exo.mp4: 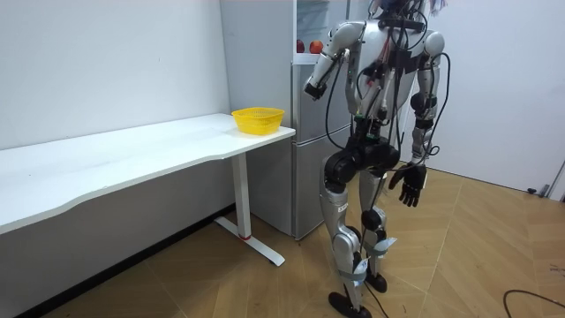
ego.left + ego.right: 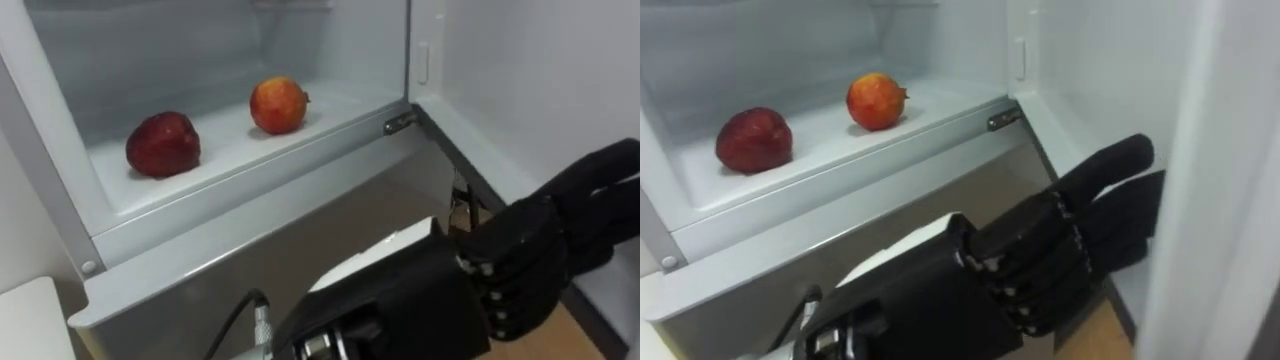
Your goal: Retrieve from the upper fridge
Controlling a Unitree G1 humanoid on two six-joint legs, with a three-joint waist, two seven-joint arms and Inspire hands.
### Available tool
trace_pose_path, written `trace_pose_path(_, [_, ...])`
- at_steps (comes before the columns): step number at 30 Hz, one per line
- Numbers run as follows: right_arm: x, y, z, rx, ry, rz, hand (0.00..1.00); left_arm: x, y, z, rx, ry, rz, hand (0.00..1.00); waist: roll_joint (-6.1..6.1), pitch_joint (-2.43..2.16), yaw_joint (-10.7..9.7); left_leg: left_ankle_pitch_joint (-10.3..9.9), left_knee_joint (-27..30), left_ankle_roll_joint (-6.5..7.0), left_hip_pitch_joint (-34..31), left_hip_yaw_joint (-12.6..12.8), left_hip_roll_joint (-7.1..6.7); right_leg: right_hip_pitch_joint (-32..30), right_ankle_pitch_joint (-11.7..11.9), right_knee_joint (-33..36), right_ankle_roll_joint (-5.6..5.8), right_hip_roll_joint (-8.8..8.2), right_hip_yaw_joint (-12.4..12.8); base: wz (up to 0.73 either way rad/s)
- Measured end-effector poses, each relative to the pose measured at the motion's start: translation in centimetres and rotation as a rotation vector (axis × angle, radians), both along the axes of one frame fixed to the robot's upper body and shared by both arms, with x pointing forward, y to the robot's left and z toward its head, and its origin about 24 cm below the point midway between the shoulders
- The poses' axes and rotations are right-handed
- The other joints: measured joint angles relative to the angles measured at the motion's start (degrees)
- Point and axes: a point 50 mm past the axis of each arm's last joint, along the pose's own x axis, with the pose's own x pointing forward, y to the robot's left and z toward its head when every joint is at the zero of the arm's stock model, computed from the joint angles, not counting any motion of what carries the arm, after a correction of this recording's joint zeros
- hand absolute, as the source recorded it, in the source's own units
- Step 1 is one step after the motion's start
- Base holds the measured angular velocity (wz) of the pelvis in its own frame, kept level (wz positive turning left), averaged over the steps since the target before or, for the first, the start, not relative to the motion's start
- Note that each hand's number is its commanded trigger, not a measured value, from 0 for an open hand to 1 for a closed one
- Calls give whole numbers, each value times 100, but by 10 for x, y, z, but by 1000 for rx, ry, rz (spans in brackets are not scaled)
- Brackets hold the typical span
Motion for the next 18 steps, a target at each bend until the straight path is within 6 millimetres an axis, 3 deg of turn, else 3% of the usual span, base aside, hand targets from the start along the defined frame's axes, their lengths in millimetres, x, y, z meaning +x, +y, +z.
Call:
trace_pose_path(9, [3, -3, 1, -4, -14, 4, 0, 2, -11, 3, 15, -10, -26, 0, -3, 6, -226, 0, -3, 0, 6, 97, 11, -5, 7, -22, -11, 32, 102, -7])
trace_pose_path(18, [6, -5, 2, -14, -32, -2, 0, 3, -19, 10, 37, -55, -32, 0, 15, 9, -254, 0, -4, 0, 11, 113, -3, -6, 22, -98, -25, 46, 111, 0])
